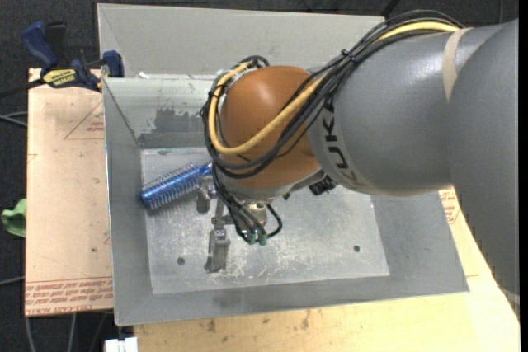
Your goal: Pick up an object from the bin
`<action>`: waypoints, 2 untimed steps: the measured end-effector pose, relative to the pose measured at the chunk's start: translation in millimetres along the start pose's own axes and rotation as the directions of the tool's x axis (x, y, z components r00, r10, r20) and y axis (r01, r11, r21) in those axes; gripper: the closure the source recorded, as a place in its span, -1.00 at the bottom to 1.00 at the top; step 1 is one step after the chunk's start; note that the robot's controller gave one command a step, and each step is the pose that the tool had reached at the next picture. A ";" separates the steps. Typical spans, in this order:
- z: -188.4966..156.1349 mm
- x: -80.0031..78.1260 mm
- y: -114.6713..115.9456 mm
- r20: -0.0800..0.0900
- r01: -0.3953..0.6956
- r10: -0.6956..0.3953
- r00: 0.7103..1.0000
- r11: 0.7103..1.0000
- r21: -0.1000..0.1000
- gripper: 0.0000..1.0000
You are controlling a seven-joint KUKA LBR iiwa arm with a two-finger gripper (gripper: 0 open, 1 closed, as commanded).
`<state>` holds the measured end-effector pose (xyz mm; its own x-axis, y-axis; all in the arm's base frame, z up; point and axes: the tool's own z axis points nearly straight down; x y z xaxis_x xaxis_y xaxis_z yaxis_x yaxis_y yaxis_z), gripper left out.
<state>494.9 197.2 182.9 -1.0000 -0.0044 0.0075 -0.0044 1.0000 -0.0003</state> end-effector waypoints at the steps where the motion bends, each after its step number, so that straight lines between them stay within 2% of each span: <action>1: 75.4 -80.3 6.9 0.011 -0.048 0.048 0.999 0.999 -0.003 -1.00; 2: 111.2 -139.0 20.5 0.019 -0.064 0.064 0.998 0.998 -0.007 -1.00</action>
Offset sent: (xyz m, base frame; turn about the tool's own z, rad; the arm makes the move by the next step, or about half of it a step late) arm 0.0775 0.0066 -0.0718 0.0467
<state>633.0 218.3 70.6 -0.9982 0.0595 -0.0114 0.0594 0.9982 0.0062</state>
